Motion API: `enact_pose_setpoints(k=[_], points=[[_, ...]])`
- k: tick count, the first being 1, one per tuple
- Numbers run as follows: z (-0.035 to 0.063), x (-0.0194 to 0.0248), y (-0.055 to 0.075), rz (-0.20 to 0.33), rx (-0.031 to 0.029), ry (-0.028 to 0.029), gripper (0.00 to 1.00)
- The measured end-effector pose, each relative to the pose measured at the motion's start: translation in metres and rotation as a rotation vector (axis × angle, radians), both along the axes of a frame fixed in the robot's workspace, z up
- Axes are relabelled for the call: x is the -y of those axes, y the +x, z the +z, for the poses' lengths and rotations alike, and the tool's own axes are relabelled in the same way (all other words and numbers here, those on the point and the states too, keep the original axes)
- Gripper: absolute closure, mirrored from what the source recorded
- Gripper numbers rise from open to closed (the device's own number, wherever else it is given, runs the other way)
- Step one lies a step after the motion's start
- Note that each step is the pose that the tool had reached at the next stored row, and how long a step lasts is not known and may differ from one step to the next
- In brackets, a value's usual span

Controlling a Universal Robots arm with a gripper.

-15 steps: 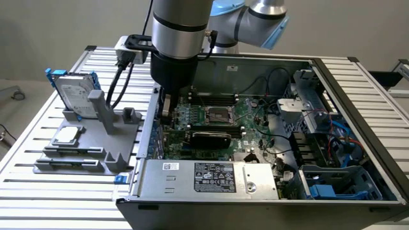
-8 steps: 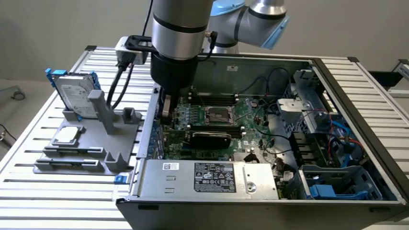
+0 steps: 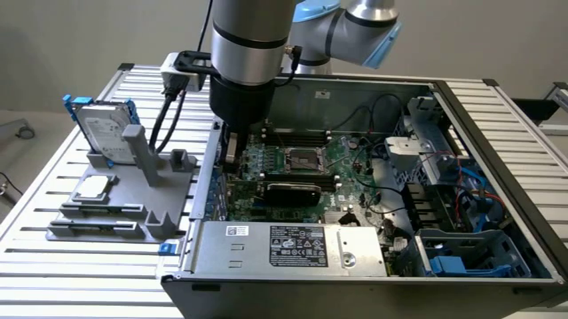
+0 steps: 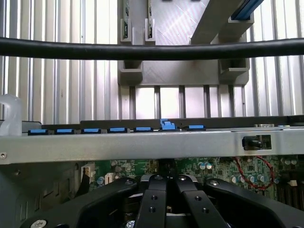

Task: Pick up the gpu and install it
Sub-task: 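Press down on the gpu until it lock into place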

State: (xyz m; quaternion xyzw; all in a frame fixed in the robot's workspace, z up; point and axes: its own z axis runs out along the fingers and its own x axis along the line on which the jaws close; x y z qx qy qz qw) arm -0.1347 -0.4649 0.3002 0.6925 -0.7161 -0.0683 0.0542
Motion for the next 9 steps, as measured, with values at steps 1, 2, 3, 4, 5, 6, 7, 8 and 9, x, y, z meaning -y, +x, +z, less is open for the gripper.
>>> enact_pose_setpoints(k=[1, 2, 3, 4, 5, 6, 7, 8, 9], points=[[-0.0002, 0.0000, 0.0000, 0.000, -0.0001, 0.0000, 0.89], [-0.0004, 0.0000, -0.0002, 0.000, -0.0002, -0.0001, 0.89], [-0.0007, 0.0000, -0.0004, 0.000, -0.0001, -0.0002, 0.89], [-0.0009, 0.0000, -0.0008, 0.000, -0.0001, -0.0001, 0.89], [-0.0012, -0.0001, -0.0011, -0.001, -0.0006, 0.0007, 0.89], [-0.0017, -0.0001, -0.0016, -0.001, -0.0003, 0.0014, 0.89], [-0.0017, -0.0001, -0.0017, -0.002, -0.0004, 0.0011, 0.89], [-0.0016, -0.0001, -0.0017, -0.002, -0.0009, 0.0009, 0.89], [-0.0015, -0.0001, -0.0018, -0.002, -0.0012, 0.0007, 0.89]])
